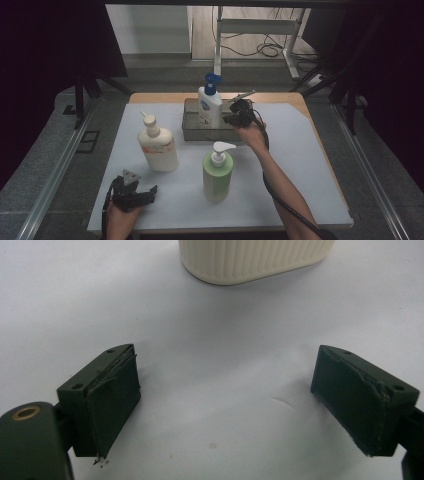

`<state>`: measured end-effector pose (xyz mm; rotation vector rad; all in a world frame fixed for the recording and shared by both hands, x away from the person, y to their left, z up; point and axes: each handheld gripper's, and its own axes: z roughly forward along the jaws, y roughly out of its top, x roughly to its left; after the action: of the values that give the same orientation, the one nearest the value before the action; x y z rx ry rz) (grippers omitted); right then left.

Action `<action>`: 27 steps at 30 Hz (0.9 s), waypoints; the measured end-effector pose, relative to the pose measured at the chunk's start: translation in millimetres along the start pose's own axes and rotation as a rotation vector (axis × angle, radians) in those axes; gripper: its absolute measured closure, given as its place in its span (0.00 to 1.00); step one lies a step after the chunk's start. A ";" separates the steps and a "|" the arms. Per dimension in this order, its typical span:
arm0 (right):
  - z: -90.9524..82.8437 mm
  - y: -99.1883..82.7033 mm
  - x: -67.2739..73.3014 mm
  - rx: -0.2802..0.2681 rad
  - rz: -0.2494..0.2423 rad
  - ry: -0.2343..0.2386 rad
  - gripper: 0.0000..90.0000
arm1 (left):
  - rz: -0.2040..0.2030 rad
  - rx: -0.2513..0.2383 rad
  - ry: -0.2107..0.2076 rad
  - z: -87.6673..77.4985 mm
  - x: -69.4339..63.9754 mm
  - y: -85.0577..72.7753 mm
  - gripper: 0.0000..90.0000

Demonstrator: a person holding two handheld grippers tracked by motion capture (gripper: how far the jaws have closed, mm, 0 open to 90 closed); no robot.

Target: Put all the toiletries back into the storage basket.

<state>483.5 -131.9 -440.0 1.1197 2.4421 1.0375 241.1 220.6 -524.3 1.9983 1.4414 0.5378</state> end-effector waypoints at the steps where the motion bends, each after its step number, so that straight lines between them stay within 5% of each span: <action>1: 1.9 0.4 0.2 0.002 -0.002 0.001 1.00 | 0.000 0.000 0.000 0.0 0.0 0.0 0.13; 27: 29.1 3.7 -0.3 0.057 0.047 -0.009 0.99 | 0.001 0.000 0.000 0.0 0.1 0.1 0.13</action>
<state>500.1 -115.9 -458.1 1.2025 2.4639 0.9800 241.2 220.6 -524.3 1.9993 1.4409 0.5385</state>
